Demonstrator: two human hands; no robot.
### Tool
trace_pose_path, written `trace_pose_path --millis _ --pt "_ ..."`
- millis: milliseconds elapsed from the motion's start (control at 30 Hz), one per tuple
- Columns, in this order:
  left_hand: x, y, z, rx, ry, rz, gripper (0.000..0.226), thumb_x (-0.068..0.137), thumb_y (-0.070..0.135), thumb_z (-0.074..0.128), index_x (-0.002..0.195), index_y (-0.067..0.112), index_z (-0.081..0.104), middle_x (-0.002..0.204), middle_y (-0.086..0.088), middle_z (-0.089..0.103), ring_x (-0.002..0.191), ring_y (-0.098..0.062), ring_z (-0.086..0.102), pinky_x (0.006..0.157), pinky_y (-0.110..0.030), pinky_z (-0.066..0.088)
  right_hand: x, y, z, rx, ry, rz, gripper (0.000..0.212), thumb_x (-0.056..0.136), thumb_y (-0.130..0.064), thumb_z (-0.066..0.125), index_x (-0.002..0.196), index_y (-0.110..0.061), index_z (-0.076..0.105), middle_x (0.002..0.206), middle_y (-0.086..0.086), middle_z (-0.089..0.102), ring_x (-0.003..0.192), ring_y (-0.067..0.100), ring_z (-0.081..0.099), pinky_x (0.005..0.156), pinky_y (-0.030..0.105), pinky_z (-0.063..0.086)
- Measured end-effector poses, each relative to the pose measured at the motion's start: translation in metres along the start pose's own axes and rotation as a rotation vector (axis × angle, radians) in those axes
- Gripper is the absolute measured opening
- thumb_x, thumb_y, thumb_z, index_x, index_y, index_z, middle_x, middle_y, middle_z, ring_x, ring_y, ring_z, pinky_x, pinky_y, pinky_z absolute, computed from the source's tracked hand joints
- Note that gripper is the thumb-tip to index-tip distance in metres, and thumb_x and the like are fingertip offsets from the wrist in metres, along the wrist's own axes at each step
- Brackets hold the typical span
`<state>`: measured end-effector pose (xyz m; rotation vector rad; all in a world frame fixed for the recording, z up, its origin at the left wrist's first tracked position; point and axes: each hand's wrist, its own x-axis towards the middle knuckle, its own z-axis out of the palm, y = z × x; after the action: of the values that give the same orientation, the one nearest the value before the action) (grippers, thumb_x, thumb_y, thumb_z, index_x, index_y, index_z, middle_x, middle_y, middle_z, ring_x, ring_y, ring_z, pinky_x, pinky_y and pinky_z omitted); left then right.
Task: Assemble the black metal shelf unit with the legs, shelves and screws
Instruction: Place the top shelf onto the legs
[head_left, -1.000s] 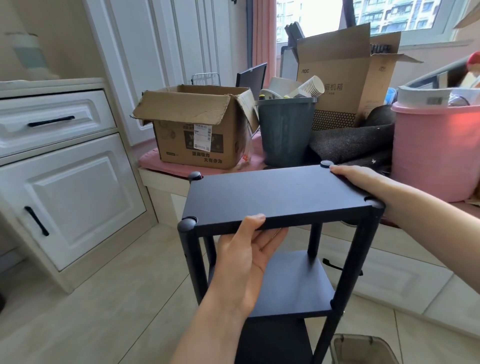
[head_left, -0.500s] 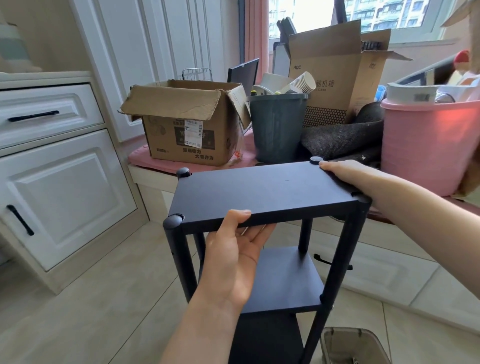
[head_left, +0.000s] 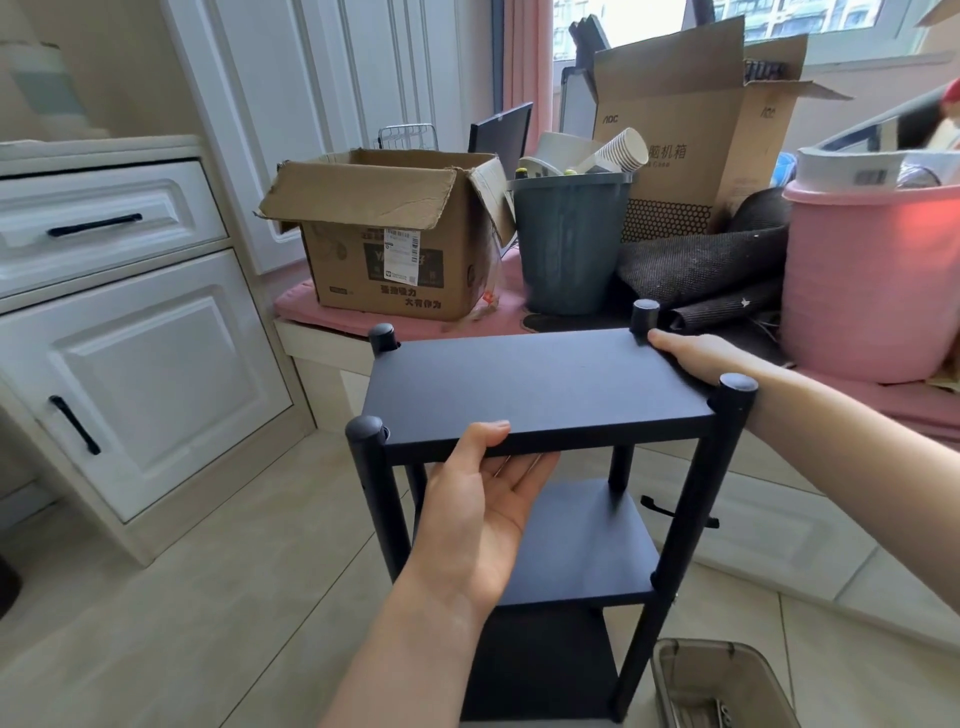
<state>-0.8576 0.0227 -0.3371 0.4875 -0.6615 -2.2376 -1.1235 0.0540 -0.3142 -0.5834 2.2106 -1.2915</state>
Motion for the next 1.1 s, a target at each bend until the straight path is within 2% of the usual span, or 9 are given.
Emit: trace_pose_path --millis 133,233,333,533,667,833,967,1033,1100 --pt "0.001 -0.004 -0.001 -0.071 0.039 -0.058 0.022 0.091 -0.002 0.052 0.109 0.001 0.063 0.115 -0.020 0.072 0.108 -0.035 0.071 0.098 -0.047 0.054 0.000 -0.001 -0.001 0.043 0.006 0.005 0.045 0.092 -0.050 0.061 0.108 -0.008 0.064 0.096 0.008 0.071 0.077 0.024 0.068 0.078 0.035 0.054" --pt "0.001 -0.006 -0.002 -0.089 0.050 -0.068 0.027 0.089 -0.002 0.053 0.114 0.001 0.062 0.116 -0.021 0.072 0.106 -0.035 0.072 0.096 -0.047 0.056 -0.001 -0.001 0.000 0.089 -0.001 0.026 0.042 0.091 -0.047 0.063 0.107 -0.008 0.066 0.094 0.009 0.072 0.077 0.026 0.068 0.089 0.040 0.054" --pt "0.002 -0.005 -0.003 -0.083 0.051 -0.071 0.026 0.086 -0.002 0.055 0.110 0.000 0.063 0.116 -0.021 0.072 0.104 -0.035 0.072 0.091 -0.048 0.057 -0.001 0.002 0.001 0.110 -0.017 0.025 0.037 0.094 -0.044 0.061 0.100 -0.008 0.066 0.086 0.007 0.070 0.071 0.024 0.066 0.086 0.039 0.054" --pt "0.004 -0.006 -0.009 -0.033 0.034 -0.086 0.028 0.078 -0.001 0.059 0.105 0.000 0.062 0.117 -0.023 0.071 0.105 -0.036 0.072 0.090 -0.048 0.057 -0.007 0.010 0.006 0.072 -0.019 0.022 0.038 0.096 -0.043 0.058 0.103 -0.006 0.066 0.094 0.011 0.070 0.080 0.029 0.065 0.088 0.040 0.053" --pt "0.004 -0.004 -0.011 -0.013 -0.005 -0.102 0.027 0.074 0.001 0.060 0.101 -0.001 0.063 0.114 -0.022 0.072 0.105 -0.037 0.072 0.091 -0.049 0.056 -0.010 0.010 0.007 0.077 -0.025 0.030 0.034 0.097 -0.042 0.056 0.092 -0.010 0.064 0.082 0.005 0.066 0.066 0.021 0.061 0.065 0.030 0.048" --pt "0.007 0.003 -0.013 0.015 0.021 -0.156 0.023 0.079 0.001 0.059 0.102 0.001 0.062 0.115 -0.023 0.072 0.104 -0.038 0.072 0.091 -0.049 0.057 -0.013 0.013 0.010 0.167 0.021 0.043 0.043 0.097 -0.040 0.057 0.115 -0.002 0.064 0.083 0.006 0.065 0.064 0.021 0.060 0.059 0.026 0.048" --pt "0.018 0.021 -0.021 0.065 0.109 -0.146 0.014 0.093 0.005 0.056 0.105 0.003 0.062 0.107 -0.021 0.075 0.094 -0.035 0.075 0.082 -0.048 0.060 -0.027 0.016 0.021 0.243 0.096 0.008 0.027 0.101 -0.030 0.051 0.109 -0.005 0.057 0.087 0.008 0.056 0.053 0.017 0.050 0.028 0.012 0.031" --pt "0.022 0.022 -0.022 0.086 0.185 -0.061 0.010 0.096 0.011 0.057 0.102 0.006 0.064 0.099 -0.016 0.077 0.086 -0.028 0.077 0.078 -0.043 0.062 -0.040 0.016 0.032 0.381 0.105 0.047 0.024 0.101 -0.027 0.052 0.109 -0.005 0.058 0.077 0.006 0.054 0.047 0.017 0.053 0.030 0.013 0.033" --pt "0.025 0.014 -0.021 0.149 0.278 0.064 0.012 0.097 0.017 0.059 0.104 0.009 0.065 0.097 -0.011 0.077 0.077 -0.022 0.077 0.074 -0.036 0.063 -0.050 0.017 0.046 0.515 0.107 0.086 0.030 0.099 -0.027 0.053 0.111 -0.001 0.062 0.073 0.005 0.056 0.054 0.019 0.055 0.046 0.021 0.044"
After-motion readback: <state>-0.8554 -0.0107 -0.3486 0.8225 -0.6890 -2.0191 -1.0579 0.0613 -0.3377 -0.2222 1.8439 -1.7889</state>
